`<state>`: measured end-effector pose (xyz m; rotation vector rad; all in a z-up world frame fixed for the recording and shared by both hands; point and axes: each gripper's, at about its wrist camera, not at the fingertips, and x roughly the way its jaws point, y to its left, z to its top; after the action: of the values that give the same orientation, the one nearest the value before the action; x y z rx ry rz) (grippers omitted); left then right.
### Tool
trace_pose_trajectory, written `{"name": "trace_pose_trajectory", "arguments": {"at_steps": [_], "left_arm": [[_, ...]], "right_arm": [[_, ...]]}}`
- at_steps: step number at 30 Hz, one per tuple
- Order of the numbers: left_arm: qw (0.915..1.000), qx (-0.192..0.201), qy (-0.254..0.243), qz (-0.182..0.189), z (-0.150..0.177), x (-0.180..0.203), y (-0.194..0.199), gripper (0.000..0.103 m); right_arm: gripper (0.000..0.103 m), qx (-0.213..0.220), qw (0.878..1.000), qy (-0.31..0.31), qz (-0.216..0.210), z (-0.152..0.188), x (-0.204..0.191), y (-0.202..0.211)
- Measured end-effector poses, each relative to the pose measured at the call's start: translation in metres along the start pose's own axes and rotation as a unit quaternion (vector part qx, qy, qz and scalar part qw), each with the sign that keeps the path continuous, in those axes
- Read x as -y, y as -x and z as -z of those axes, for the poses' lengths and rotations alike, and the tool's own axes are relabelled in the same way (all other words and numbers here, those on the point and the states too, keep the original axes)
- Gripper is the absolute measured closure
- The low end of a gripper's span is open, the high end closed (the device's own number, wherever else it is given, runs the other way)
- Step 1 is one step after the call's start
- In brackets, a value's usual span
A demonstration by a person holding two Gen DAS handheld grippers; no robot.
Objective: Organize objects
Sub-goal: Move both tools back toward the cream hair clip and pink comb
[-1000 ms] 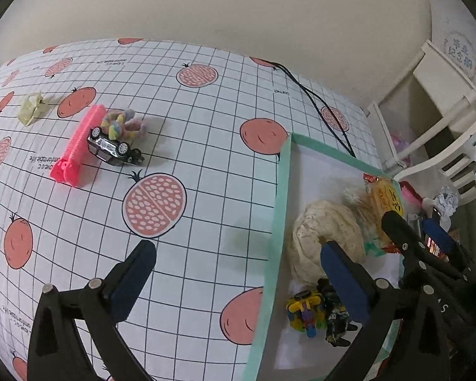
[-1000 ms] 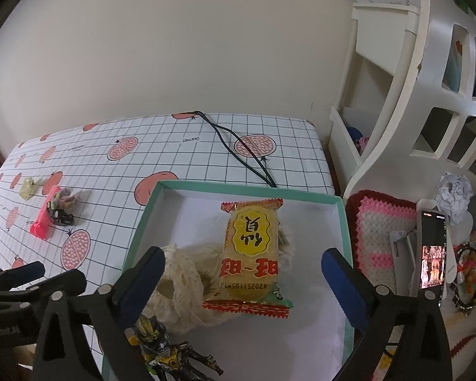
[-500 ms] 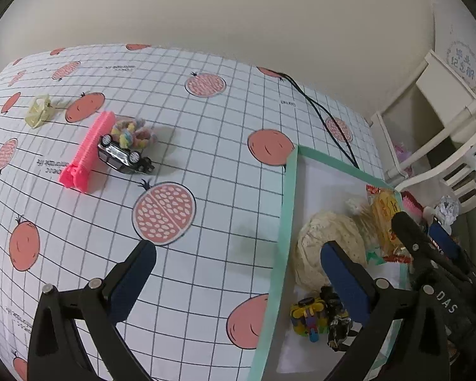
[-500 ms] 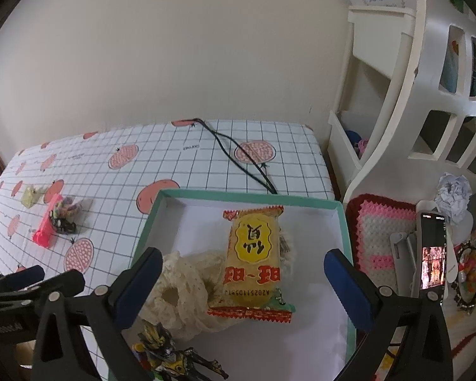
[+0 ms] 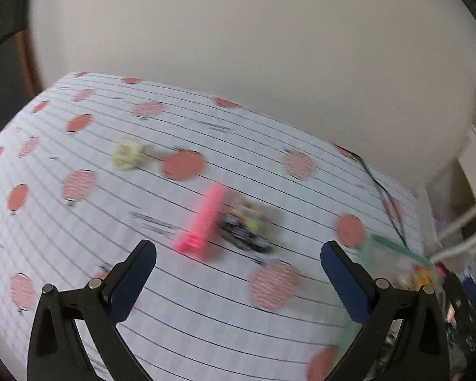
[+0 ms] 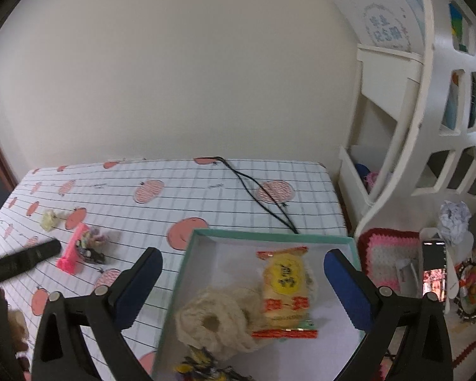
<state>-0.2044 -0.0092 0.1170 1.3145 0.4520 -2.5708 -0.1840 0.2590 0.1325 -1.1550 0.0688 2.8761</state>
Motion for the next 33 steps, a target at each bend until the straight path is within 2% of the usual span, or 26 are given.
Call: {"name": "trace_pose_trajectory", "arguments": {"at_steps": [6, 12, 20, 23, 26, 30, 33], "left_arm": [[0.9996, -0.013, 0.025, -0.010, -0.018, -0.048, -0.013, 0.000], [0.9990, -0.021, 0.040, -0.006, -0.032, -0.077, -0.029, 0.000], [0.9940, -0.020, 0.100, -0.039, -0.043, -0.136, -0.038, 0.000], [0.9917, -0.021, 0.120, -0.039, -0.046, -0.154, -0.041, 0.000], [0.9929, -0.026, 0.111, -0.032, -0.054, -0.160, -0.051, 0.000], [0.9966, -0.033, 0.073, -0.019, -0.064, -0.154, -0.065, 0.001], [0.9975, -0.043, 0.054, -0.015, -0.071, -0.153, -0.078, 0.005]], "right_arm": [[0.000, -0.004, 1.000, 0.017, -0.026, -0.001, -0.030, -0.007], [0.000, -0.013, 0.998, 0.034, -0.051, 0.003, -0.070, -0.015], [0.000, -0.030, 0.995, 0.056, -0.079, 0.012, -0.125, -0.029], [0.001, -0.038, 0.994, 0.052, -0.092, 0.015, -0.142, -0.034], [0.002, -0.046, 0.992, 0.053, -0.105, 0.019, -0.161, -0.039], [0.008, -0.064, 0.989, 0.060, -0.123, 0.028, -0.187, -0.048], [0.014, -0.075, 0.986, 0.073, -0.129, 0.036, -0.205, -0.054]]}}
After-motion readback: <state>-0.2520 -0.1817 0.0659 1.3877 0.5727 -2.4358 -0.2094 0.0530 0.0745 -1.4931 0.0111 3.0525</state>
